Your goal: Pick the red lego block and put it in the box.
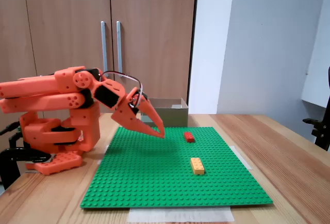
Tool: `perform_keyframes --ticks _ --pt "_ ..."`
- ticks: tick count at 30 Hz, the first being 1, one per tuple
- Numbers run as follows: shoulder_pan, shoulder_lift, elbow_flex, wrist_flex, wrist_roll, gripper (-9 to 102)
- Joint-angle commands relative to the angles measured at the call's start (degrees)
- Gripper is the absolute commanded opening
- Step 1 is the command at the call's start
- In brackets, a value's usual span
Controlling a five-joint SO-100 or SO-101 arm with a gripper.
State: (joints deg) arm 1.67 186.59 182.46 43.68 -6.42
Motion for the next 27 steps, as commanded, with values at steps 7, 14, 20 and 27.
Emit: perform_keyframes --ticks 7,14,20,27 --pt "1.4 -3.7 -0.8 -1.3 2.1 -1" --pt "1.8 -17.3 -14.3 4.2 1.3 -1" --pt "2.3 -30.2 -30.7 12.5 1.1 -1" --pt "2.4 -40.9 -41.2 16.1 -0.6 4"
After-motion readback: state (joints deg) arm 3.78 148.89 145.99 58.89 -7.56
